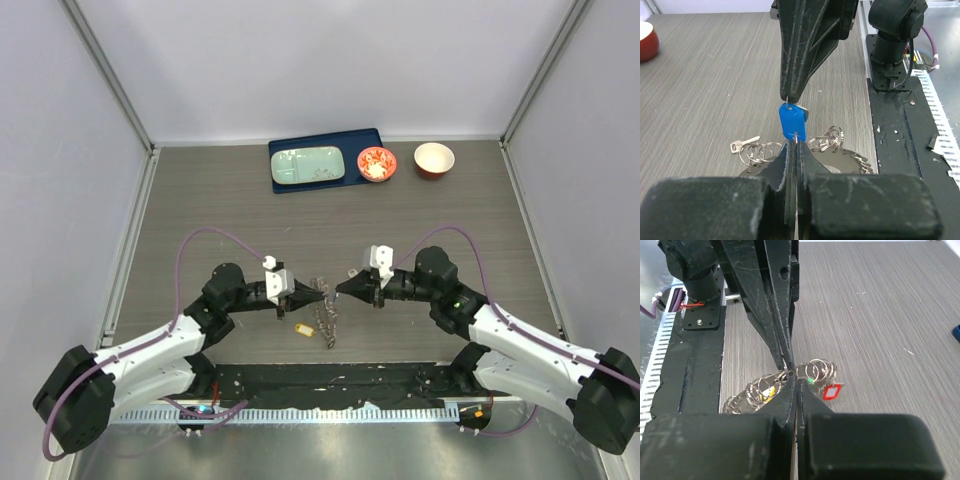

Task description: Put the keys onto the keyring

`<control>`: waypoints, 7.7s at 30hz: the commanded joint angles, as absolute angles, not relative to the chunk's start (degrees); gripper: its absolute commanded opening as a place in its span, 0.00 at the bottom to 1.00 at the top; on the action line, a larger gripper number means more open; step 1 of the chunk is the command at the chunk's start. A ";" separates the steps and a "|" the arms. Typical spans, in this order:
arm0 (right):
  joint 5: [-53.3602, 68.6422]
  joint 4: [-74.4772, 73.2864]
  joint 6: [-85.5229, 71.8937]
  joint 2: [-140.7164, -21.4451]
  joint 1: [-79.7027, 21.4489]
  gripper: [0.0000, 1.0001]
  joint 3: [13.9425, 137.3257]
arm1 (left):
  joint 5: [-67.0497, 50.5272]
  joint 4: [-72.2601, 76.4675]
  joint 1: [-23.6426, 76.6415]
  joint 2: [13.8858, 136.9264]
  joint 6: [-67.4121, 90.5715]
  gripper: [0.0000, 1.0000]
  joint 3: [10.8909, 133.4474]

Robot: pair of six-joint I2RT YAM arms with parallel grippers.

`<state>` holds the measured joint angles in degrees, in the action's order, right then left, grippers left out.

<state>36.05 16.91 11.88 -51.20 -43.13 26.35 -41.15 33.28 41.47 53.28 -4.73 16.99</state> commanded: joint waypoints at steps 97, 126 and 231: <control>36.30 19.51 14.94 -48.78 -47.72 0.01 23.99 | -50.45 54.85 38.76 60.30 -0.35 0.00 14.24; 39.02 22.06 14.41 -50.19 -47.81 0.01 24.17 | -53.00 55.55 38.76 61.96 1.49 0.00 15.91; 29.63 4.23 6.77 -52.56 -48.25 0.28 34.72 | -48.95 55.02 39.11 63.19 2.11 0.00 14.41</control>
